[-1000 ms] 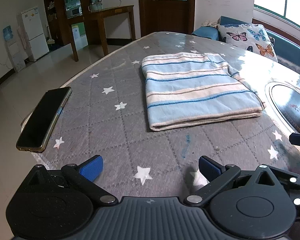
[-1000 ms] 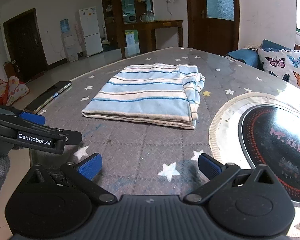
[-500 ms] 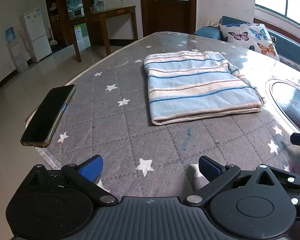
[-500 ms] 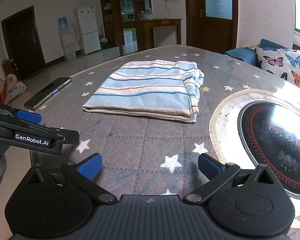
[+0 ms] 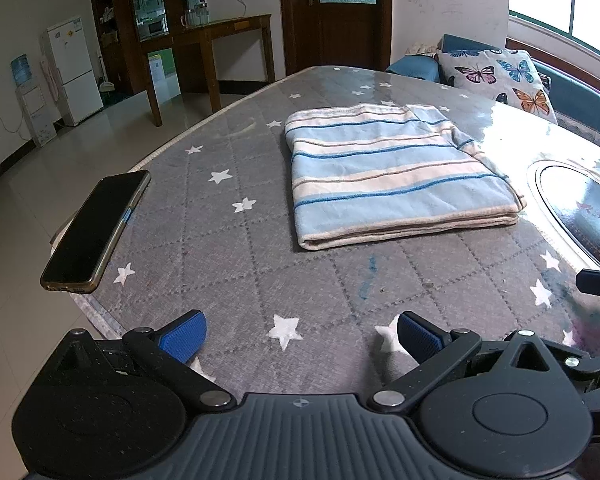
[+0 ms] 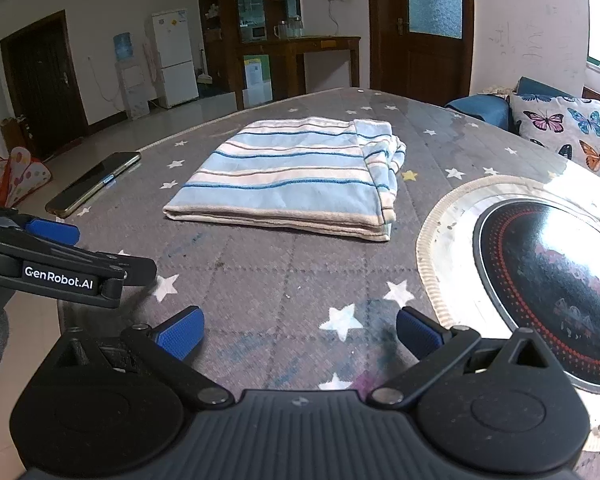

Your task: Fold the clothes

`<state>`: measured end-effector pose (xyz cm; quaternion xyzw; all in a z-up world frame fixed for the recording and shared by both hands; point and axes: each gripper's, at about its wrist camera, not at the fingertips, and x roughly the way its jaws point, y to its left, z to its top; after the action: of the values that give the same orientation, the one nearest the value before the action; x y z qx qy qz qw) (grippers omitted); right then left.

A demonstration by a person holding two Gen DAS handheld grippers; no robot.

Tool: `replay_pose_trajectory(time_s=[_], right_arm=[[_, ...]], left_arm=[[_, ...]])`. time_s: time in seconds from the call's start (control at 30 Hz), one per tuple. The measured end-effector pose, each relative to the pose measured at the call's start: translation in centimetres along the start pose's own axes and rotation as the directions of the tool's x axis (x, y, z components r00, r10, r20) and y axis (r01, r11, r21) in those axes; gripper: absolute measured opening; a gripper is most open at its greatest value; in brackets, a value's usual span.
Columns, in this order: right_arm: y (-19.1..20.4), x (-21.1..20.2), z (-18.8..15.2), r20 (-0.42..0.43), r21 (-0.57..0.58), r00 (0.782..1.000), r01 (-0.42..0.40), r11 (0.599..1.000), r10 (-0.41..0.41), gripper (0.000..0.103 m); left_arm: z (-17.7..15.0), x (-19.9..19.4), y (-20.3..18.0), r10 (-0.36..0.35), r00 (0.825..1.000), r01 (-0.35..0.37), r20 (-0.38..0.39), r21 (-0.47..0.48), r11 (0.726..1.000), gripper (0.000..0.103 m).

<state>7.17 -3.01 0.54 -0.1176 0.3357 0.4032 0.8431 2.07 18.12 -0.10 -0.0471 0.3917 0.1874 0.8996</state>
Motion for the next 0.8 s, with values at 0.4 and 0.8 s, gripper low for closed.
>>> replay_pose_trajectory(time_s=[0.4,0.8], right_arm=[[0.08,0.03,-0.19,-0.005,0.002,1.0,0.0,1.0,0.0,0.103],[0.04,0.15,-0.16,-0.005,0.006,1.0,0.001,1.0,-0.001,0.103]], left_arm=[[-0.06,0.15,-0.18,0.001,1.0,-0.001,-0.005,-0.001,1.0,0.103],[0.0,0.38,-0.4,0.004,1.0,-0.004,-0.006,0.003,1.0,0.103]])
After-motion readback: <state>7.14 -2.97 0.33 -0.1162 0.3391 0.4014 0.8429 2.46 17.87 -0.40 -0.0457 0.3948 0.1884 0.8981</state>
